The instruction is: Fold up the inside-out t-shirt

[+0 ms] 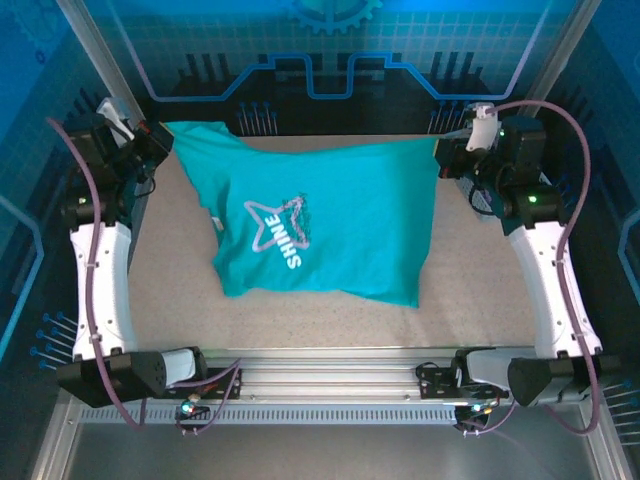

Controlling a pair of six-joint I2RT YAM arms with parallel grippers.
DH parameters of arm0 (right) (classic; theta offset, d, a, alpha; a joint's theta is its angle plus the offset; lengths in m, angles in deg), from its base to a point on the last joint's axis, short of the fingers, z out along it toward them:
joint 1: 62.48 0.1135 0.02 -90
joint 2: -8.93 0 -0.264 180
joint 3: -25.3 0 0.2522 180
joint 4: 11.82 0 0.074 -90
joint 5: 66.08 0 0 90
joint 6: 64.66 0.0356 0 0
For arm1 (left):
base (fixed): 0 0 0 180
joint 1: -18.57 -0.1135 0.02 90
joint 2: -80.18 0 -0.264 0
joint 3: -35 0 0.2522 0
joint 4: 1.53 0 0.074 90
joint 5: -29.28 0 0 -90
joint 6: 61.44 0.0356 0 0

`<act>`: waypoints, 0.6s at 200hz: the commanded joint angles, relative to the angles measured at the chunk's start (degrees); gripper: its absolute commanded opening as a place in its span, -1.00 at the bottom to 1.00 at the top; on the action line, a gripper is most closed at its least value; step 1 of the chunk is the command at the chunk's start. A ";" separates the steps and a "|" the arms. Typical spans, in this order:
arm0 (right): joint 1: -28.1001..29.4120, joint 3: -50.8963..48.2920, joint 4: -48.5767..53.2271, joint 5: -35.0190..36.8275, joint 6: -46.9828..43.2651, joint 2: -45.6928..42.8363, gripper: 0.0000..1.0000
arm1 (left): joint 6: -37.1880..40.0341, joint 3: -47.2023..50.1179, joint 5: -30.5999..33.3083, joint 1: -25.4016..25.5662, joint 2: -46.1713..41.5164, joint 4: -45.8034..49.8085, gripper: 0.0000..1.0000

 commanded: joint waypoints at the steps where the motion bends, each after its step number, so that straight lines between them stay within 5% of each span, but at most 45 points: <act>1: 0.77 3.70 -0.19 2.59 -3.17 -5.81 -1.00 | 2.29 -5.93 0.55 0.24 -6.72 -2.74 -1.00; 67: 0.79 6.01 6.80 5.17 -6.37 -22.24 -1.00 | 5.44 -10.45 0.52 0.24 -21.61 -1.23 -1.00; 120: 0.84 10.75 10.06 5.60 -7.23 -25.46 -1.00 | 8.18 -18.18 1.86 0.24 -19.40 1.39 -1.00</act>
